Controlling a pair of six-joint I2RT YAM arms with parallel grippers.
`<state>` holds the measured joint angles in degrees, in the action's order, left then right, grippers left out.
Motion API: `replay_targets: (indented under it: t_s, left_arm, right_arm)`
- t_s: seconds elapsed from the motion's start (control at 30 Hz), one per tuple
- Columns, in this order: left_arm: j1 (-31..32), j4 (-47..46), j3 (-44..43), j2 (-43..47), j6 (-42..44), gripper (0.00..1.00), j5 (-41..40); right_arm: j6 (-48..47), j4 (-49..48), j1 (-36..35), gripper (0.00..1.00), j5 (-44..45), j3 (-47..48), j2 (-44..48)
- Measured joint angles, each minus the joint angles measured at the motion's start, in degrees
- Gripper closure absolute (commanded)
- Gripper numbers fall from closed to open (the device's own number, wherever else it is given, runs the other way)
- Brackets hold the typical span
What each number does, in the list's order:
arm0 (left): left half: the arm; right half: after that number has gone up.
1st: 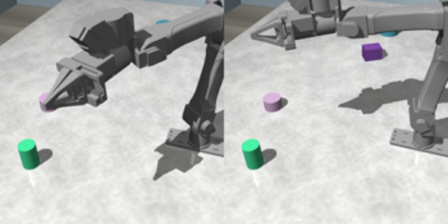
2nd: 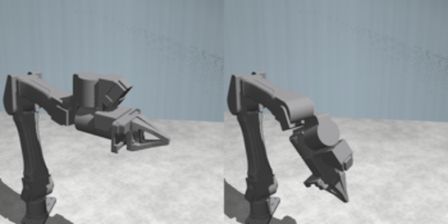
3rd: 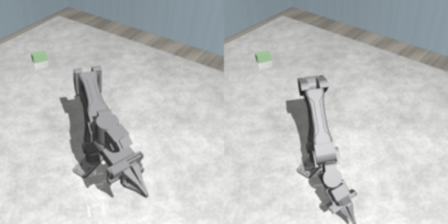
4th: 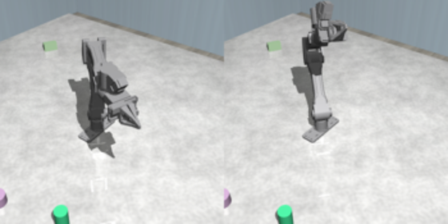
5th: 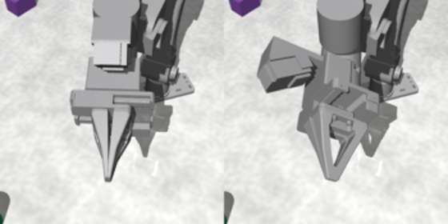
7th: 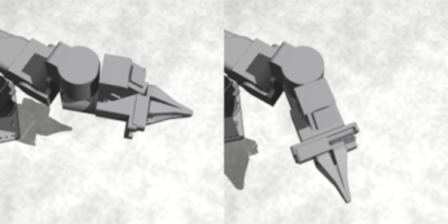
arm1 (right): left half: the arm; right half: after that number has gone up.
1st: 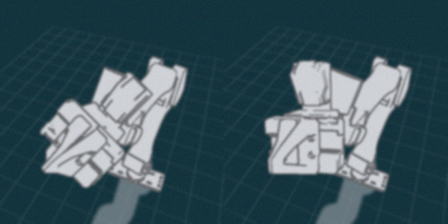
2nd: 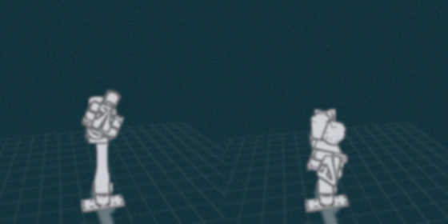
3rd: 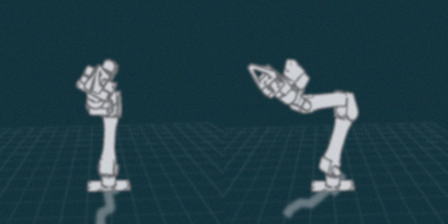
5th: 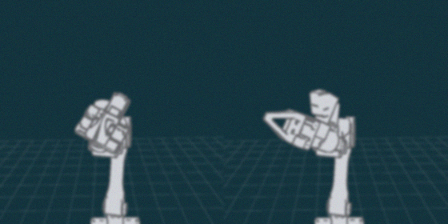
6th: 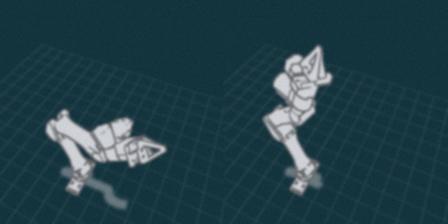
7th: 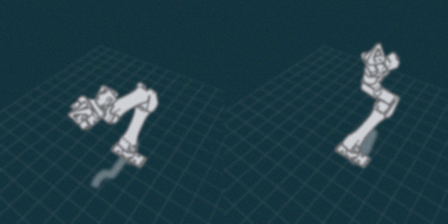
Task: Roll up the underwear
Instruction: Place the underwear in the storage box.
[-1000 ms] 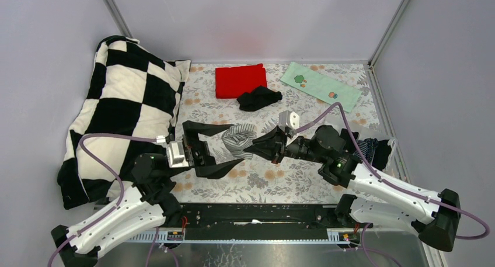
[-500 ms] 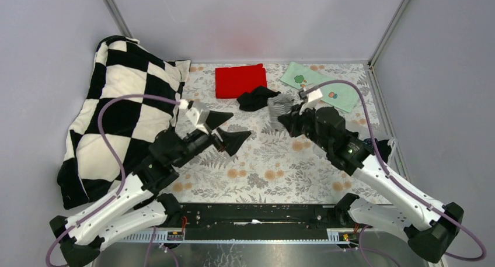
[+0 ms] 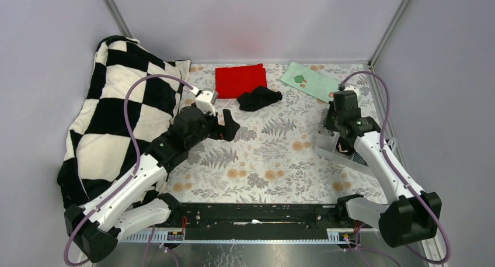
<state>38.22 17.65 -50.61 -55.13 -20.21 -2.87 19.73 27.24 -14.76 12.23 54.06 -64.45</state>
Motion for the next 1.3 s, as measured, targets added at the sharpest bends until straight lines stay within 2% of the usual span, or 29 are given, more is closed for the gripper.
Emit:
replay_targets:
  t_s: [0.13,0.33,0.9,1.3]
  left_arm:
    - [-3.3,1.1,0.8,0.7,0.1,0.01,0.0]
    - [-5.0,1.7,2.6,0.9,0.7,0.01,0.7]
    - [-6.5,1.6,5.9,1.2,1.1,0.01,1.6]
    - [-6.8,1.5,5.9,1.2,1.1,0.01,2.0]
  right_arm:
    - [-0.6,2.1,6.0,1.0,-1.1,1.0,-3.4]
    - [-0.9,3.8,10.4,1.0,-4.9,1.4,-5.9]
    - [-2.6,4.1,11.0,1.0,-6.8,2.0,-10.5]
    - [-3.1,-0.8,11.0,1.0,-5.7,-1.5,-14.6]
